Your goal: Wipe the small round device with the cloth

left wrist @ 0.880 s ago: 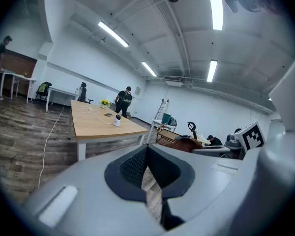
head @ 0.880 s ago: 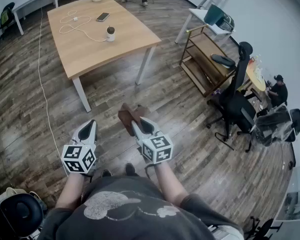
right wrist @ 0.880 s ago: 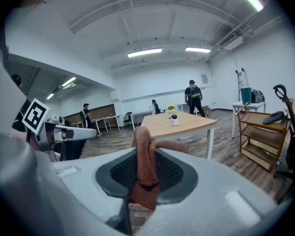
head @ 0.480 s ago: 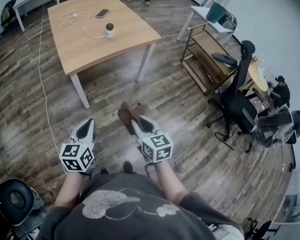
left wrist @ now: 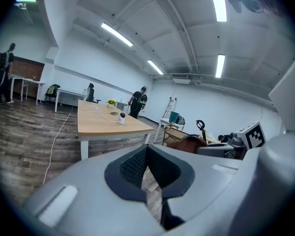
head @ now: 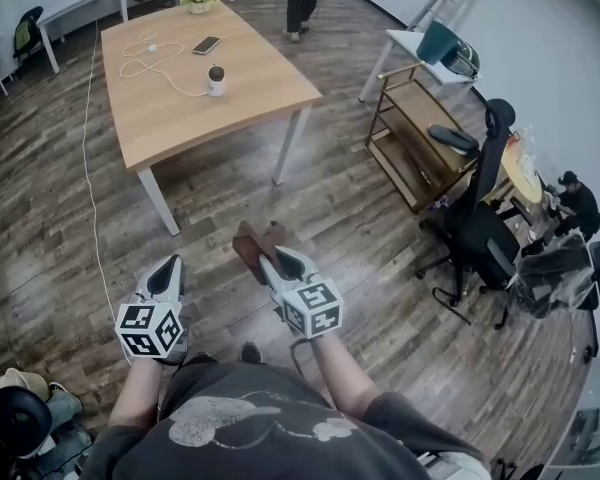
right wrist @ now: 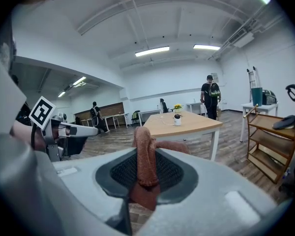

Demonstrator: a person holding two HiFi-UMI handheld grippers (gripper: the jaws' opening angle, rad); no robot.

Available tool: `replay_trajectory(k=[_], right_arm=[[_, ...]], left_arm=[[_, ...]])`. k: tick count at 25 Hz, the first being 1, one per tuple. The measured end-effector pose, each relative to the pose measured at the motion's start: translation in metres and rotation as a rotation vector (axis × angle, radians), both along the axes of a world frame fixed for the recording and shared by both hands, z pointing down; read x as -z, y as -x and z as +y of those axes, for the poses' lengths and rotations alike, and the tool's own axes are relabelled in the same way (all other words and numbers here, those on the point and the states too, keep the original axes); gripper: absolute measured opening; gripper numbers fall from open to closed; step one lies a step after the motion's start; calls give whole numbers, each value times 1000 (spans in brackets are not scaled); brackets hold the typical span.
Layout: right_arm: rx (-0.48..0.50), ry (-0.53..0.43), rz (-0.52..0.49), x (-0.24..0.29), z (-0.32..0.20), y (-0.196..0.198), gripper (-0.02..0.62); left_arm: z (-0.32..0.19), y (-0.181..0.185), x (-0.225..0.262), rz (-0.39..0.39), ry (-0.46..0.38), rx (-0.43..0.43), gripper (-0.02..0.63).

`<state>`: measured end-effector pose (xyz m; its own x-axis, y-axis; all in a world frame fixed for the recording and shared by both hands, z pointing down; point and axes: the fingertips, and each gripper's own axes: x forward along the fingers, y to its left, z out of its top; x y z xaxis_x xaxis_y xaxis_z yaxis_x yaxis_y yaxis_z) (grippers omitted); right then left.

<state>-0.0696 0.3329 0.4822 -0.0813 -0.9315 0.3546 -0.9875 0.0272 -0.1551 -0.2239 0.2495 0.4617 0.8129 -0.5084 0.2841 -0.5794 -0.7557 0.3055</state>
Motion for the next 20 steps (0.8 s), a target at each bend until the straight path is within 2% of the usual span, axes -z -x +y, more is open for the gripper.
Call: replay_trajectory(k=[7,11,17,20], right_arm=[[51,2,-2,-7,-1,-21,75],[53,33,-18,-19,-5,-27,75],[31,26,-20,-21,-36,-36,77],[12,25,-6,-17,-58,-50,77]], left_arm=[[4,-18,0,12,-4,61,18],[6,-28,-9,-2,11,47,18],[-29,-37,-31,-5,67,33,18],[-57,-56,-25,18,61,0,18]])
